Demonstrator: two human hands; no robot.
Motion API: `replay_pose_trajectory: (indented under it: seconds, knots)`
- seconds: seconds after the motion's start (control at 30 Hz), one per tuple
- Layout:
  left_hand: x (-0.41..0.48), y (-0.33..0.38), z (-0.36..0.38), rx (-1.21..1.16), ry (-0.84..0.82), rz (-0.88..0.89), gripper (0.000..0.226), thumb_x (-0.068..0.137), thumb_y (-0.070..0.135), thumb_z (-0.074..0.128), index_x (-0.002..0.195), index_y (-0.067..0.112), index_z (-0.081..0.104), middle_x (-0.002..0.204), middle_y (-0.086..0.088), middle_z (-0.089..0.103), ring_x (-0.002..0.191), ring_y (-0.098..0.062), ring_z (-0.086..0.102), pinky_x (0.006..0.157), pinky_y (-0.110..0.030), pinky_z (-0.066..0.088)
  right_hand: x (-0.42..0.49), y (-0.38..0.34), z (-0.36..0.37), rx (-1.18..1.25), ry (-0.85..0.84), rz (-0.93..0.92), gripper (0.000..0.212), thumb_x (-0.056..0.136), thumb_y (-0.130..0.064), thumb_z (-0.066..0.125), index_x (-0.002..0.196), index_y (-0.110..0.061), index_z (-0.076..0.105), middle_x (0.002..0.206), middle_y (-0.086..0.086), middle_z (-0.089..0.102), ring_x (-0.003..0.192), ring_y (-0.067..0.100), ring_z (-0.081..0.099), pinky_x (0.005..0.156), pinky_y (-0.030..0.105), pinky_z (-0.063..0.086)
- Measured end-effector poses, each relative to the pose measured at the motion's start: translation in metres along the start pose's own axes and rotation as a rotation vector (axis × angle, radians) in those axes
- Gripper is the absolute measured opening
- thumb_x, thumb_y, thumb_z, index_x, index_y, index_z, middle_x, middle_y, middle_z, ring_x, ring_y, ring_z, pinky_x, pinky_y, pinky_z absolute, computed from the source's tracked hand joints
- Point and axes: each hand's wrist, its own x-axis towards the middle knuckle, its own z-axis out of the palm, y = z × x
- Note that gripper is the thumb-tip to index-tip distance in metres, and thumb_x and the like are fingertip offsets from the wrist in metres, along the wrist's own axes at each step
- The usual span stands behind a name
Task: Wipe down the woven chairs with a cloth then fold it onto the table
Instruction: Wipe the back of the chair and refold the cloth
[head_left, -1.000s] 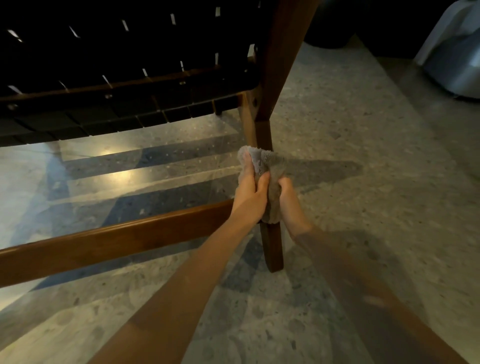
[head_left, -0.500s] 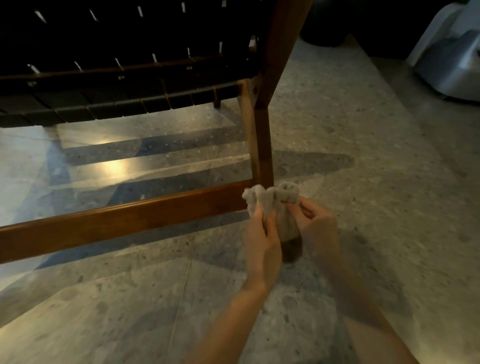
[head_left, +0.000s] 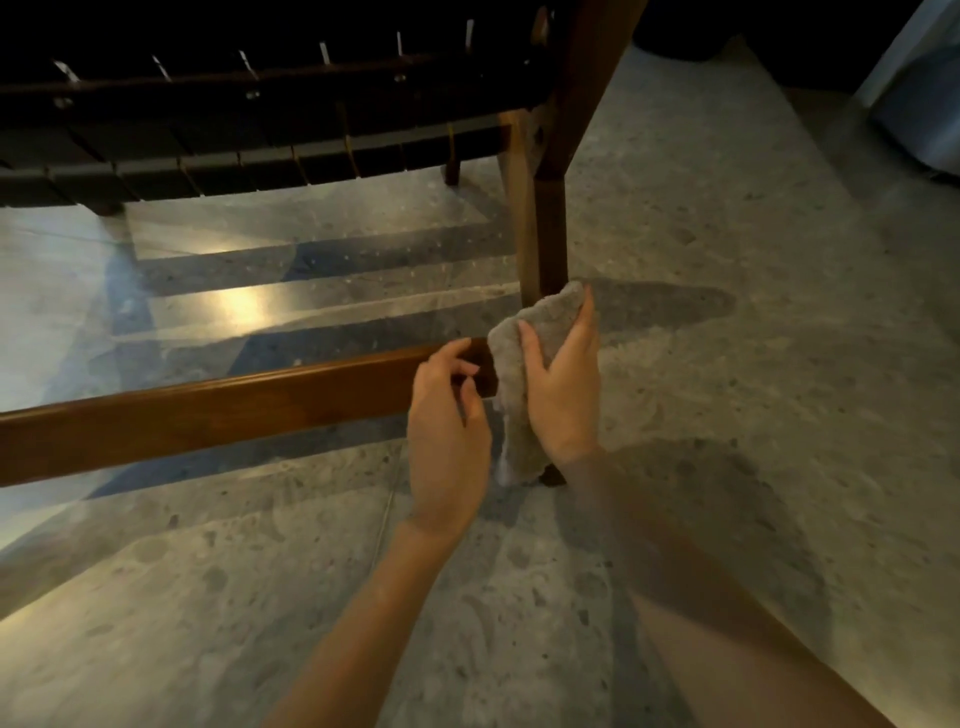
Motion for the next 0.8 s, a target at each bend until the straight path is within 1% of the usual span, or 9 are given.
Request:
replay_pose_trajectory:
  seconds: [0.1,0.17,0.23,0.37,0.47,0.53,0.63,0.73,0.8]
  knots:
    - [0.014,-0.003,-0.009,0.037,-0.015,0.039,0.029,0.097,0.007,0.047,0.124,0.015,0.053,0.106,0.011,0.052,0.096,0.002,0.053,0.091,-0.019,0.047,-0.006,0.014,0.003,-0.034,0.055,-0.005,0.063,0.095,-0.048,0.049,0.147,-0.023,0.023,0.138,0.001,0.047,0.124,0.013,0.049,0.103,0.033,0.043]
    - [0.018,-0.002,-0.009,0.061,-0.058,0.077,0.03,0.097,0.008,0.046,0.124,0.017,0.052,0.105,0.01,0.052,0.098,-0.004,0.054,0.089,-0.023,0.048,-0.017,0.028,0.003,-0.062,0.04,0.062,0.066,0.095,-0.043,0.051,0.149,-0.019,0.022,0.146,0.008,0.04,0.132,0.021,0.041,0.111,0.036,0.033]
    - [0.02,-0.001,-0.006,0.087,-0.115,0.128,0.031,0.097,0.008,0.046,0.126,0.018,0.052,0.106,0.012,0.049,0.098,-0.006,0.054,0.086,-0.018,0.046,-0.036,0.044,0.001,-0.07,-0.079,0.14,0.069,0.095,-0.037,0.051,0.151,-0.017,0.015,0.153,0.012,0.027,0.14,0.027,0.027,0.114,0.037,0.022]
    - [0.015,-0.002,0.006,0.212,-0.282,0.216,0.032,0.098,0.012,0.044,0.128,0.021,0.05,0.112,0.01,0.047,0.103,-0.005,0.049,0.082,-0.011,0.037,-0.068,0.056,-0.006,0.069,-0.112,0.211,0.056,0.099,-0.028,0.047,0.147,-0.013,0.023,0.147,0.011,0.035,0.137,0.023,0.034,0.107,0.023,0.034]
    - [0.016,-0.003,0.007,0.3,-0.416,0.234,0.033,0.096,0.011,0.046,0.127,0.021,0.05,0.118,0.005,0.049,0.107,-0.01,0.05,0.088,-0.022,0.043,-0.061,0.052,-0.017,-0.195,-0.195,0.187,0.067,0.091,-0.023,0.061,0.145,-0.011,0.022,0.144,0.017,0.035,0.131,0.032,0.038,0.106,0.04,0.036]
    - [0.022,-0.004,0.004,0.471,-0.586,0.31,0.035,0.095,0.01,0.049,0.128,0.021,0.047,0.119,0.002,0.05,0.106,-0.016,0.053,0.085,-0.028,0.045,-0.053,0.046,-0.03,-0.319,-0.24,0.166,0.068,0.085,-0.019,0.068,0.139,-0.009,0.027,0.135,0.019,0.041,0.12,0.034,0.045,0.097,0.041,0.041]
    - [0.037,-0.002,-0.006,0.729,-0.924,0.426,0.043,0.094,0.014,0.053,0.135,0.017,0.039,0.125,-0.003,0.047,0.111,-0.024,0.053,0.077,-0.027,0.038,-0.045,0.023,-0.057,-0.266,-0.293,0.174,0.05,0.082,-0.018,0.072,0.119,-0.014,0.038,0.111,0.009,0.053,0.099,0.026,0.055,0.078,0.029,0.048]
    - [0.045,0.006,-0.02,0.624,-1.117,0.356,0.07,0.093,0.028,0.056,0.149,0.015,0.017,0.143,-0.005,0.035,0.125,-0.022,0.045,0.089,-0.024,0.036,-0.039,-0.011,-0.079,-0.095,-0.386,0.072,0.033,0.085,-0.019,0.07,0.101,-0.017,0.042,0.092,0.006,0.054,0.081,0.021,0.056,0.065,0.023,0.048]
    - [0.052,0.018,-0.033,0.525,-1.117,0.356,0.079,0.09,0.034,0.06,0.15,0.014,0.012,0.15,-0.004,0.027,0.132,-0.021,0.038,0.103,-0.027,0.036,-0.037,-0.039,-0.081,-0.106,-0.445,0.026,0.04,0.081,-0.02,0.074,0.105,-0.015,0.043,0.091,-0.004,0.053,0.08,0.0,0.056,0.067,0.012,0.045]
